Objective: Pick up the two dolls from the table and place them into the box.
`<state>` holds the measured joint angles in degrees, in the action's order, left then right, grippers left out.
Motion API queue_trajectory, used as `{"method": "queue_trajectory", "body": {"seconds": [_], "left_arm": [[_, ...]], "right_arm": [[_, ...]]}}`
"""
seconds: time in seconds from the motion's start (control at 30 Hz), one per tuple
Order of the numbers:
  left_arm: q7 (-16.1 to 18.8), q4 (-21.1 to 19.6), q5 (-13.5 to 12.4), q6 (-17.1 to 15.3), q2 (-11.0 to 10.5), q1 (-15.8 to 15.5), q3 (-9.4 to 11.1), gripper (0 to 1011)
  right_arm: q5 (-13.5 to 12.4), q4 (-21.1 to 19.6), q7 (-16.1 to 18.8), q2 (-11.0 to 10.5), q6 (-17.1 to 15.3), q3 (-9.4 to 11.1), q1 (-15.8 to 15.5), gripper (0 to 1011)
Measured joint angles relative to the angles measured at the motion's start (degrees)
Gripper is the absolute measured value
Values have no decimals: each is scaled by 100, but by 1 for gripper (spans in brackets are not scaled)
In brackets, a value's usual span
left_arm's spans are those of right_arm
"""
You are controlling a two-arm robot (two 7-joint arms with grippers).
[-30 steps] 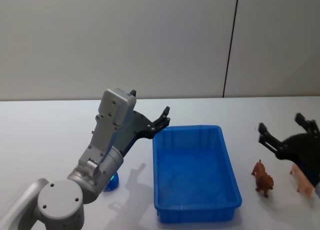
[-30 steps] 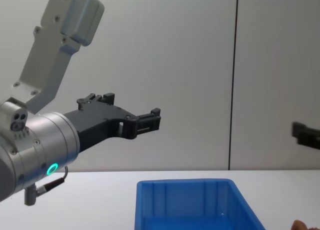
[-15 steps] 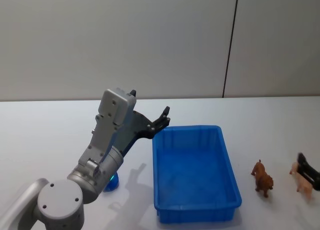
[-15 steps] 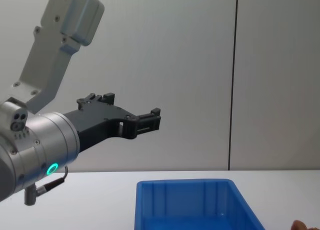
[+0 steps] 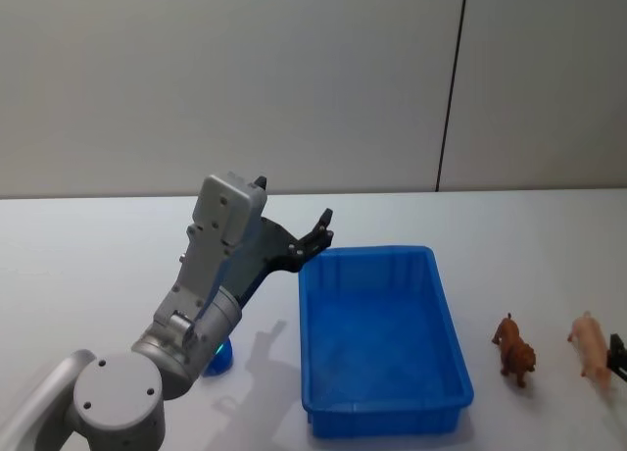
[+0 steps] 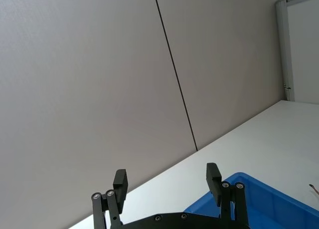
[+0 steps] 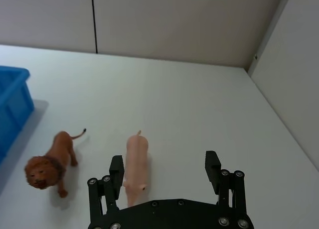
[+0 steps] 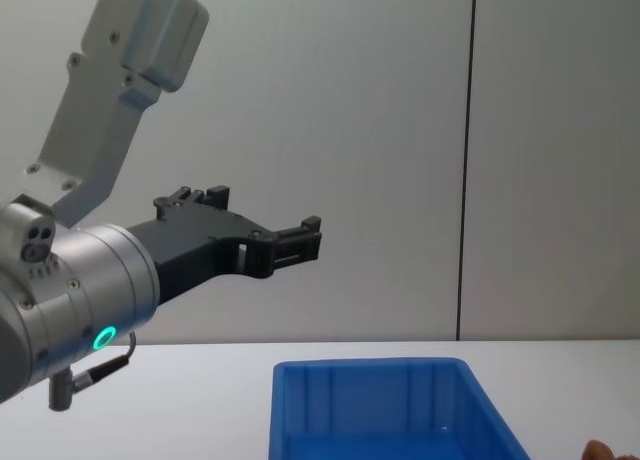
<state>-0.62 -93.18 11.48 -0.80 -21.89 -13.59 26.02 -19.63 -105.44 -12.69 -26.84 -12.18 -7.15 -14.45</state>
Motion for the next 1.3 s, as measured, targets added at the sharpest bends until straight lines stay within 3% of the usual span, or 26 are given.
{"method": "queue_trajectory", "body": {"seconds": [0.23, 0.73, 1.1, 1.3], "left_arm": [[0, 0, 0, 0, 0, 0, 0, 1001], [0, 0, 0, 0, 0, 0, 0, 1001], [0, 0, 0, 0, 0, 0, 0, 1001], [0, 0, 0, 0, 0, 0, 0, 1001]], "right_arm": [[132, 496, 179, 236, -431, -92, 471, 1001], [360, 1632, 859, 719, -814, -308, 1421, 1001], [330, 2118, 718, 982, -1038, -389, 1747, 998], [295, 2238, 613, 1066, -1092, -409, 1827, 883]]}}
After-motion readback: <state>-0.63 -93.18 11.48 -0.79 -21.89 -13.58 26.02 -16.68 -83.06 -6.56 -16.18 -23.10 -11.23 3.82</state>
